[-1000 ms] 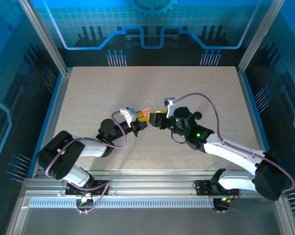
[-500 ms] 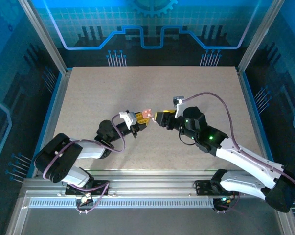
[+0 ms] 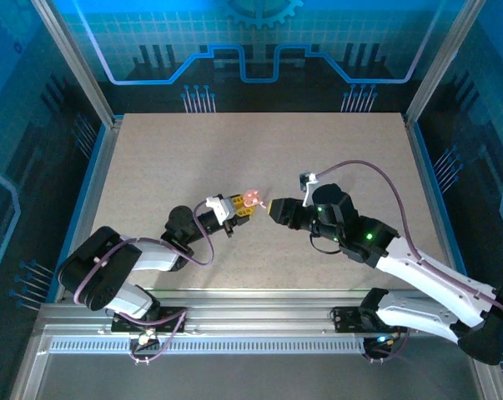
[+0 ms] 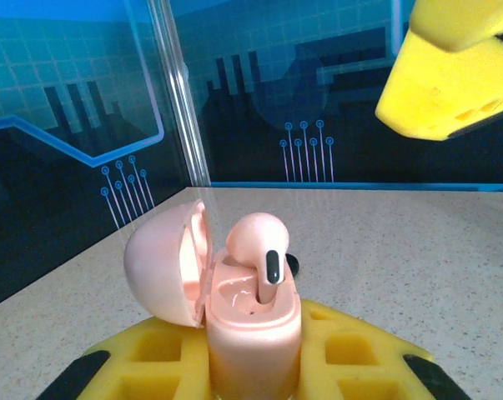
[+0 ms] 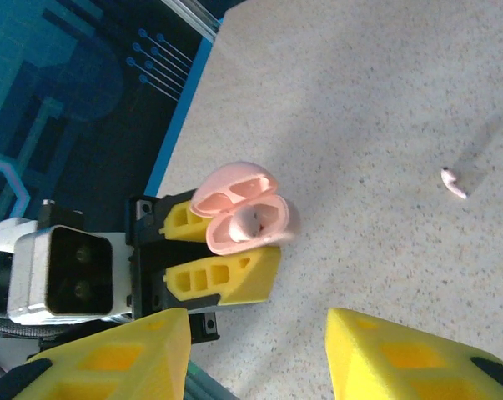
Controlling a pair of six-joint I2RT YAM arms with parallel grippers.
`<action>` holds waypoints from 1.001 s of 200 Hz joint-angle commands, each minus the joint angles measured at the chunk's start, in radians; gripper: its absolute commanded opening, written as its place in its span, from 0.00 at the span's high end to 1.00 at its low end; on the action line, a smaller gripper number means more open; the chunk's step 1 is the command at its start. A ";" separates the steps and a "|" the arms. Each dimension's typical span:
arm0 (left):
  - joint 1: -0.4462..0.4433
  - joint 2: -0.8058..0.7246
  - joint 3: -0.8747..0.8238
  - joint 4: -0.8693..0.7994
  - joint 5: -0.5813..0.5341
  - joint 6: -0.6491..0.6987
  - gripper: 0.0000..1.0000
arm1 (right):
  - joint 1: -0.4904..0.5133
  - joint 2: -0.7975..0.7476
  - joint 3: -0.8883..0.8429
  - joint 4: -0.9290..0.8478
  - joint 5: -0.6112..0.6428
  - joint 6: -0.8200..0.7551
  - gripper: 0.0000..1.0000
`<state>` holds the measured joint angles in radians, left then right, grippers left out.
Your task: Insert the wireless bluetooth earbuds into the charging case
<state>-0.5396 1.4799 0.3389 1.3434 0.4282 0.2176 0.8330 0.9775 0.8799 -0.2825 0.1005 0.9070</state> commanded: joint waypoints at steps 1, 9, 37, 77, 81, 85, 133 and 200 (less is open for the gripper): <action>-0.006 -0.027 -0.015 0.007 0.035 0.050 0.85 | 0.020 0.003 0.010 -0.018 -0.010 0.050 0.52; -0.006 -0.031 -0.016 0.004 0.038 0.055 0.85 | 0.020 0.013 0.008 -0.008 -0.018 0.052 0.52; -0.007 -0.030 -0.018 0.000 0.040 0.053 0.85 | 0.019 0.045 0.005 0.064 -0.059 0.046 0.52; -0.008 -0.009 -0.012 0.021 0.043 0.040 0.84 | 0.018 0.107 0.044 0.124 -0.107 0.012 0.54; -0.008 -0.008 -0.012 0.024 0.043 0.039 0.85 | 0.017 0.114 0.050 0.126 -0.113 0.009 0.54; -0.008 -0.006 -0.011 0.026 0.044 0.036 0.85 | 0.017 0.122 0.056 0.127 -0.118 0.007 0.55; -0.008 -0.007 -0.010 0.033 0.045 0.032 0.84 | 0.001 0.176 0.072 0.165 -0.153 -0.002 0.57; -0.008 -0.021 -0.011 0.041 0.044 0.014 0.84 | -0.011 0.208 0.076 0.199 -0.180 -0.003 0.59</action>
<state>-0.5400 1.4715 0.3355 1.3373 0.4431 0.2371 0.8303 1.1736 0.9257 -0.1295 -0.0574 0.9161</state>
